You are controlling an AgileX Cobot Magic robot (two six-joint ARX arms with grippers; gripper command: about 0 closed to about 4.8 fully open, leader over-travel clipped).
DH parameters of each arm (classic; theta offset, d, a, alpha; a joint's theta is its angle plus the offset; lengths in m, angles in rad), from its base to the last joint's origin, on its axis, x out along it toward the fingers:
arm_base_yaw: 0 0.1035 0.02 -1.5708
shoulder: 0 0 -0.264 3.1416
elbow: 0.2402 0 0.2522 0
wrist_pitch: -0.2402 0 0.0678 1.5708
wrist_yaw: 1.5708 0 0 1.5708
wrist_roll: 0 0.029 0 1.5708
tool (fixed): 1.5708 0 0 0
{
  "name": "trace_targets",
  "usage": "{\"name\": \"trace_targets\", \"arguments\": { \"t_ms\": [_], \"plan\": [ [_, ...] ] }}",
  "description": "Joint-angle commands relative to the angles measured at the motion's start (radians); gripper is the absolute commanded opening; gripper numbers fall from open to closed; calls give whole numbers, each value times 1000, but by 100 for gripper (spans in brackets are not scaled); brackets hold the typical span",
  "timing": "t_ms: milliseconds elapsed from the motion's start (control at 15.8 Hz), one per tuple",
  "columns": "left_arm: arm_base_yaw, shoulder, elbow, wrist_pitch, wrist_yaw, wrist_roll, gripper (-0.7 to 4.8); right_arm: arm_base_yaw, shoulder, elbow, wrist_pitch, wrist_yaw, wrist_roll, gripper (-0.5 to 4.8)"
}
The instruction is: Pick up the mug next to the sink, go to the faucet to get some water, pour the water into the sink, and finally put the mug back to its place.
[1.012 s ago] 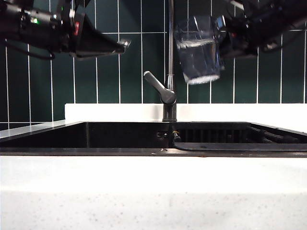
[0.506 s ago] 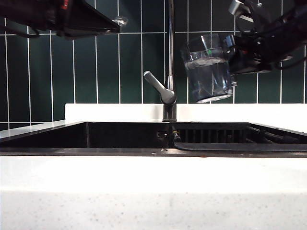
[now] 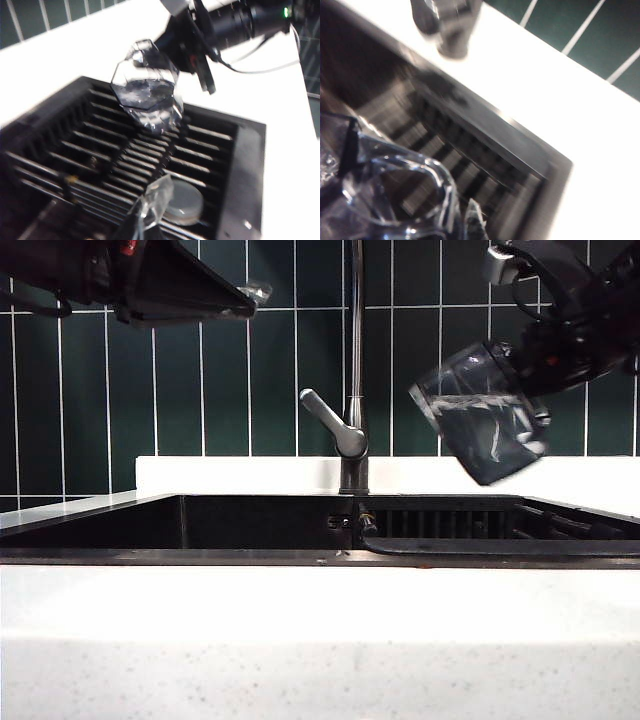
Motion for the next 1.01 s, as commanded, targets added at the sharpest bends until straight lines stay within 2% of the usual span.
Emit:
{"name": "trace_targets", "arguments": {
  "t_ms": [63, 253, 316, 506, 696, 949, 1012],
  "plan": [
    [-50, -32, -13, -72, -69, 72, -5, 29, -36, 8, -66, 126, -172, -7],
    [-64, -125, -90, -19, -148, 47, -5, 63, -58, 8, -88, 164, -202, -7],
    [-64, -208, -154, 23, -208, 2, -5, 79, -68, 8, -82, 171, -201, -7],
    [-76, -367, -249, 36, -299, -69, -5, 81, -69, 8, -76, 200, -215, -7],
    [-127, -550, -364, 47, -498, -133, -5, 88, -69, 9, -77, 258, -320, -7],
    [-179, -713, -461, 50, -561, -204, -5, 90, -69, 10, -81, 298, -349, -7],
    [-206, -763, -476, 32, -611, -206, -5, 101, -70, 12, -79, 319, -381, -7]
  ]
}}
